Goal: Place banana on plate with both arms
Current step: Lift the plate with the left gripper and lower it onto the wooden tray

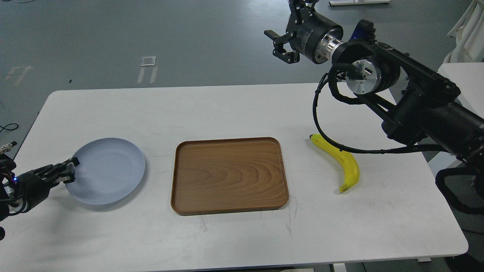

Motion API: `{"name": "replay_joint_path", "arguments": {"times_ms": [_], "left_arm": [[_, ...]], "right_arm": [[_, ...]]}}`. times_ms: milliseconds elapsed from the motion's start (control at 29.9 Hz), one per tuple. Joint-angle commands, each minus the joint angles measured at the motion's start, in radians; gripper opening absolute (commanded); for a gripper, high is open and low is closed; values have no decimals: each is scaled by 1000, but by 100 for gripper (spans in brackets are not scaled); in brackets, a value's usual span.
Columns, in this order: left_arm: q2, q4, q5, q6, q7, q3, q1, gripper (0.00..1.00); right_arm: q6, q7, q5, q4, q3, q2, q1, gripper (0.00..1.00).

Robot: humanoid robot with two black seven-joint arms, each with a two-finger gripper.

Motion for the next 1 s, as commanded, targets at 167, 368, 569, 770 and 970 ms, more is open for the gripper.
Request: {"name": "replay_joint_path", "arguments": {"times_ms": [167, 368, 569, 770, 970], "left_arm": [[4, -201, 16, 1, -1, 6, -114, 0], [-85, -235, 83, 0, -1, 12, -203, 0], [-156, -238, 113, -3, -1, 15, -226, 0], [-241, -230, 116, -6, -1, 19, -240, 0], [-338, -193, 114, -11, -1, 72, -255, 0]], "right_arm": [[0, 0, -1, -1, -1, -1, 9, 100], [0, 0, -1, -3, -8, -1, 20, 100], [0, 0, -1, -3, -8, -1, 20, 100], [0, -2, -1, -4, -9, -5, 18, 100], [0, -2, -1, -4, -15, -3, 17, 100]]}}
